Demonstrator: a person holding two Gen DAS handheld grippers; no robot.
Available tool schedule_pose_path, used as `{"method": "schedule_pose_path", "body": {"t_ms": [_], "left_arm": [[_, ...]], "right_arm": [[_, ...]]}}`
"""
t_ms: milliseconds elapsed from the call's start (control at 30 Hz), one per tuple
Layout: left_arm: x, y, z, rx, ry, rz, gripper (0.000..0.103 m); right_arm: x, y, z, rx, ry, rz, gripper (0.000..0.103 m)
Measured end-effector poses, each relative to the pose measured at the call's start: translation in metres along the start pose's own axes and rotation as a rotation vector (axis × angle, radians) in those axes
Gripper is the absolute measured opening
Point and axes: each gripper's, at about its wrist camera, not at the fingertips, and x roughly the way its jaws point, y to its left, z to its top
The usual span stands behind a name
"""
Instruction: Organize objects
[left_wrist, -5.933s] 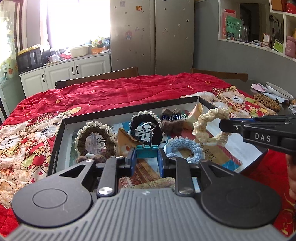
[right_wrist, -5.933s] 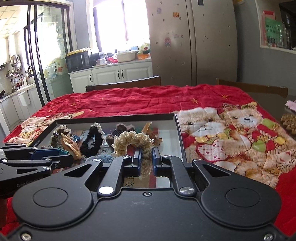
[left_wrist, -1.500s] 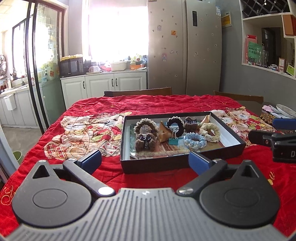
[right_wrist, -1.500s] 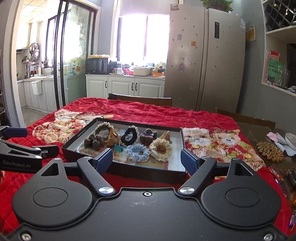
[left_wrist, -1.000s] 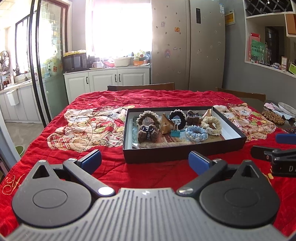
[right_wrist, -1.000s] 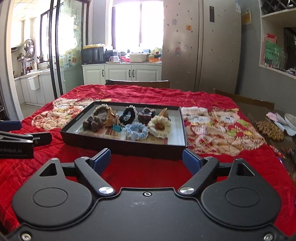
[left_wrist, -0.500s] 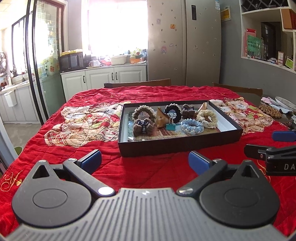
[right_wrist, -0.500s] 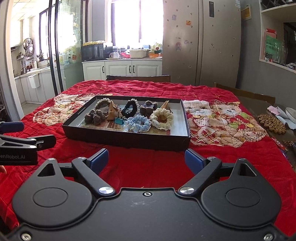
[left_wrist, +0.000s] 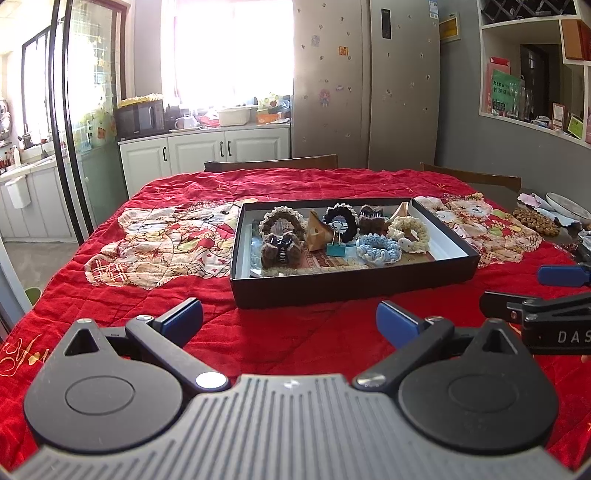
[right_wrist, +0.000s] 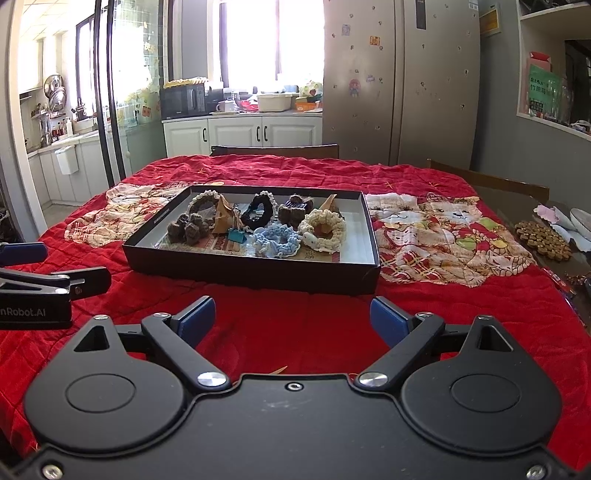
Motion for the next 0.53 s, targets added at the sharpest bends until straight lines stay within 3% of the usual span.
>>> {"method": "schedule_pose_path", "body": {"t_ms": [367,533], "left_arm": [[0.0016,-0.0013,-0.0024,0.01,0.008,-0.004,0.103],[-0.0023,-0.0042,-0.0031,0.024,-0.024,-0.024,0.103]], "right_arm": [[0.003,0.0,-0.0032,0.002,0.008,0.0,0.092],[0.0057,0.0004,-0.0047,-0.001,0.019,0.008,0.093]]}}
